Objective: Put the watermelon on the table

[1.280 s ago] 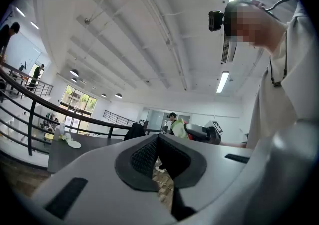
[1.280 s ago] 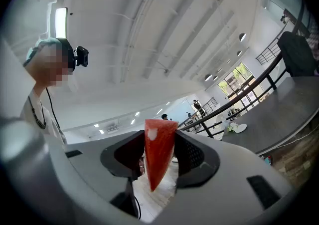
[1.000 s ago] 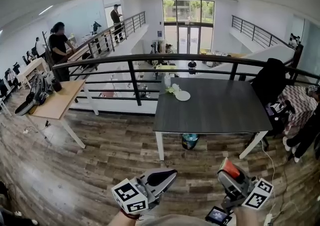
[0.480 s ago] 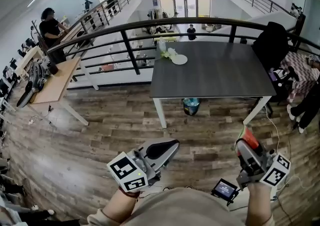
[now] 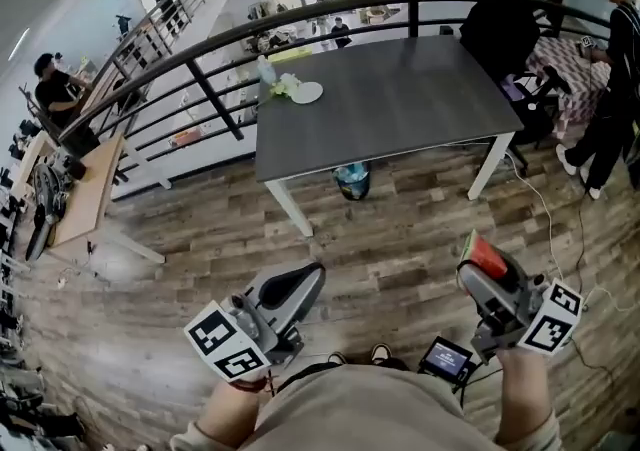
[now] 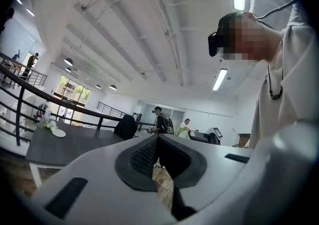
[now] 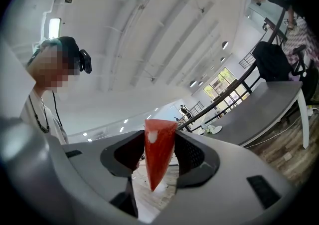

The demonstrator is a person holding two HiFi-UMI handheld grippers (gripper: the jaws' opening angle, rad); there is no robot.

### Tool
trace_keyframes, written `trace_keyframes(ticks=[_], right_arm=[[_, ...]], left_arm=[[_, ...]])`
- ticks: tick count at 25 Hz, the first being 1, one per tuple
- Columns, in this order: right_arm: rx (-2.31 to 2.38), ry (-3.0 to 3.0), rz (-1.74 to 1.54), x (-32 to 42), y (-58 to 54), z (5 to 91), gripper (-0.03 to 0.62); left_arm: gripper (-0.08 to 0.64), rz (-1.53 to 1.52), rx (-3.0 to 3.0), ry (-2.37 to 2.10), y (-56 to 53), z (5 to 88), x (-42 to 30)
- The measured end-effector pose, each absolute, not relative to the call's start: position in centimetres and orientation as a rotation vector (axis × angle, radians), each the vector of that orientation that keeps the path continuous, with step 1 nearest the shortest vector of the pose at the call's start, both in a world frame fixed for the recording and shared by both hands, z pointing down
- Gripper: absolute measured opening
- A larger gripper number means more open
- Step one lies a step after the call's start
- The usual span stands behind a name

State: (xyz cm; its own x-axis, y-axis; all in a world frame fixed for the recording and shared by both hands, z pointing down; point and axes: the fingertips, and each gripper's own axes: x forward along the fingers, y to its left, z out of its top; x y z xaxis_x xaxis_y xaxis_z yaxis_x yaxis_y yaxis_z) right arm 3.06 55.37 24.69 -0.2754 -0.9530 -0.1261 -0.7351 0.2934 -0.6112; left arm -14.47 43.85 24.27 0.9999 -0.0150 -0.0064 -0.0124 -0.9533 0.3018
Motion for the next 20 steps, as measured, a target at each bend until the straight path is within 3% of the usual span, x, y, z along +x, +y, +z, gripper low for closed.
trace_keyframes(ticks=[20], right_arm=[[-1.647, 1.953, -0.531, 9.0, 56.6, 25.0, 0.201]], left_arm=[[0.005, 0.015, 2.867, 0.147, 40.6, 24.5, -8.1]])
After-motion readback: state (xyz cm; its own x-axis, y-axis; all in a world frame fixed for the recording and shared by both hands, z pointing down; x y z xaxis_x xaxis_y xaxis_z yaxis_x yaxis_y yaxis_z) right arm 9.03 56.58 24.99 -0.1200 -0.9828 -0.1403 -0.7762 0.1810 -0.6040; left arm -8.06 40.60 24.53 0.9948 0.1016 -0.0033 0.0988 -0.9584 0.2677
